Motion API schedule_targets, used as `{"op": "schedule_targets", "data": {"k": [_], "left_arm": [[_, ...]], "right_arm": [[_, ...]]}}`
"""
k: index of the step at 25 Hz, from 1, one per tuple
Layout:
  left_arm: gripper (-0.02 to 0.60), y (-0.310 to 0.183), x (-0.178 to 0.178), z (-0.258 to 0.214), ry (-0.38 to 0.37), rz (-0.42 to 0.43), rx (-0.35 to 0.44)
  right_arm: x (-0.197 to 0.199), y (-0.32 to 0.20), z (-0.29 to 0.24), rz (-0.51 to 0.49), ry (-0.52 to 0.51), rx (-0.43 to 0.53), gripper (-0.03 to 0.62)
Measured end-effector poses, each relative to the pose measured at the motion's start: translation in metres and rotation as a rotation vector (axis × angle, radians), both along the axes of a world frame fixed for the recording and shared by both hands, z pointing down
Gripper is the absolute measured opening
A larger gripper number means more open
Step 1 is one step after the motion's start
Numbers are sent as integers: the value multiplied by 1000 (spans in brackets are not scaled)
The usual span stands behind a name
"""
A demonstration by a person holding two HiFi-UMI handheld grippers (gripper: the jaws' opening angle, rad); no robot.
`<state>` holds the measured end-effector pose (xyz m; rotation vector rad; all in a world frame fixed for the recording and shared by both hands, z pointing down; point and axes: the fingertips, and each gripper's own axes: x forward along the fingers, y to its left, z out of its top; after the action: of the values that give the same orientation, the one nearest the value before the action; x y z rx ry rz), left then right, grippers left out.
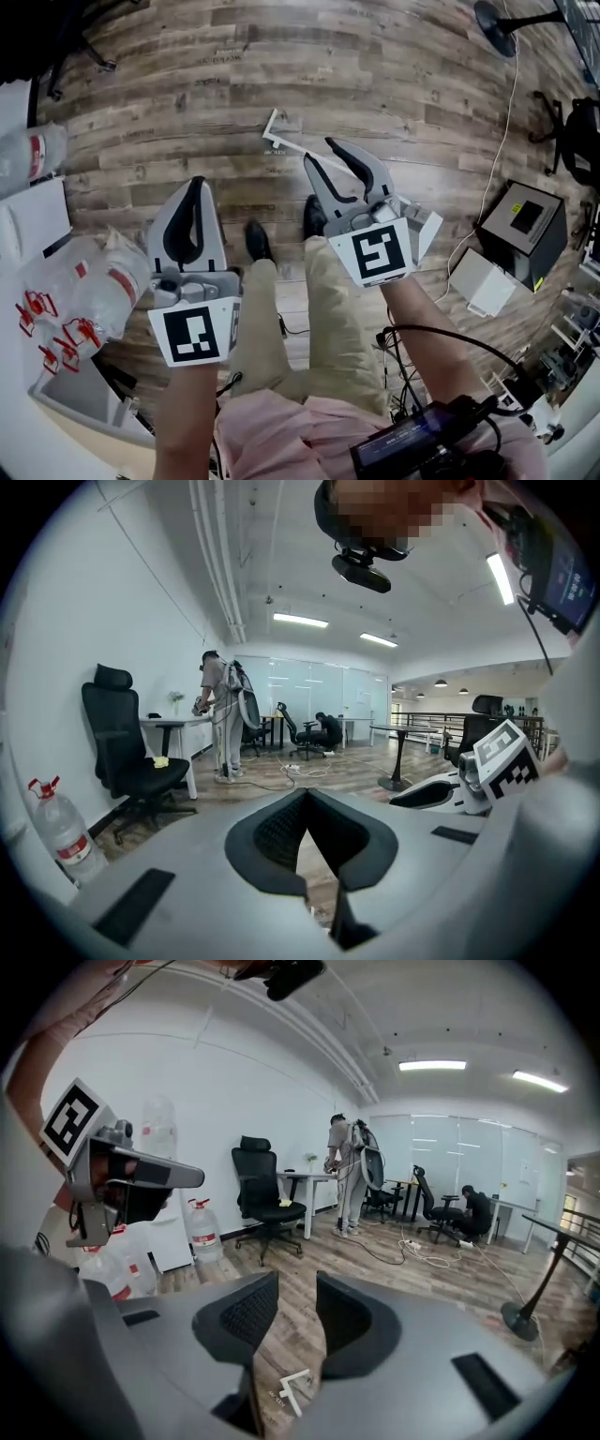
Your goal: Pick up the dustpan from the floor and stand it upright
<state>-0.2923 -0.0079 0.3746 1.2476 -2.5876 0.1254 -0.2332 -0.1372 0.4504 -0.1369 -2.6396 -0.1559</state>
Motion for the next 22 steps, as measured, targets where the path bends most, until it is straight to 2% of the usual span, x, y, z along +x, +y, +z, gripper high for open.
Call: {"op": "schedule_targets", "data": {"k": [8,14,19,22], "left_arm": [[9,-27,5,96,62,41,-63],[9,-24,11,162,115,22,-97],[9,-20,9,199,82,29,-103],[9,-20,11,226,92,31,-129]], "right_arm": [[5,-10,113,-46,122,-16,127],[11,-10,184,-85,188,-23,130],[17,-10,223,-111,216,-13,132],[19,-11,247,-131,231,-6,132]]}}
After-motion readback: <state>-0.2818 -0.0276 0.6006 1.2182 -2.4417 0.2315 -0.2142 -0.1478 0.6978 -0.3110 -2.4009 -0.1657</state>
